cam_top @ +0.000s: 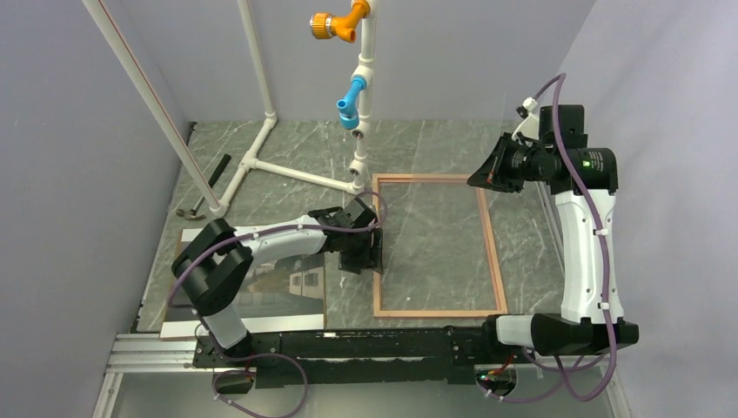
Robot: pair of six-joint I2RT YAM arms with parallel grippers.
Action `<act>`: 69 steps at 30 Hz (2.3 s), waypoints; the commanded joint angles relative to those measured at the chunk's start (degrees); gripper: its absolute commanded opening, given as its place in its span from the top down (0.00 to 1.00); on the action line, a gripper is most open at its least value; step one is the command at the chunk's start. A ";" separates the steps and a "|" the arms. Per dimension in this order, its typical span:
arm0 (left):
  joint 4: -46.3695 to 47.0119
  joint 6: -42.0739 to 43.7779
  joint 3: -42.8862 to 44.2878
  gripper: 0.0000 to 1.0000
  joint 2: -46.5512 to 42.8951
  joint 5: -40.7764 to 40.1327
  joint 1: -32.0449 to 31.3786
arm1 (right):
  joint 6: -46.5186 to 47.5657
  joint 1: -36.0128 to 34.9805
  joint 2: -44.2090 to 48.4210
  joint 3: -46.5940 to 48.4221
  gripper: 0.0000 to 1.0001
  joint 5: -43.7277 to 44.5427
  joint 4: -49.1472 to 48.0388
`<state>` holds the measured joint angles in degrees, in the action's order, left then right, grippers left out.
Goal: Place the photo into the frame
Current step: Adjust the photo frame at the center of the board.
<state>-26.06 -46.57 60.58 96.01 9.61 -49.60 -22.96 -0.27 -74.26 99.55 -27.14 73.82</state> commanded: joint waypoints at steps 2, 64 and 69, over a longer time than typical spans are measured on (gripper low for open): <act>1.68 -3.40 4.36 0.34 4.45 -3.48 -1.25 | 0.33 1.93 -0.55 3.64 1.00 0.24 2.37; 2.13 -3.59 7.60 0.60 9.51 -7.30 0.91 | 0.51 3.34 2.59 -9.66 1.00 -0.67 -7.77; 1.48 -3.18 7.56 0.69 9.70 -7.54 0.94 | 0.29 3.39 2.38 -9.75 1.00 -1.34 -8.08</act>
<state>-24.34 -51.05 68.62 107.20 3.09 -48.40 -21.63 2.87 -72.62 89.08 -27.16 68.82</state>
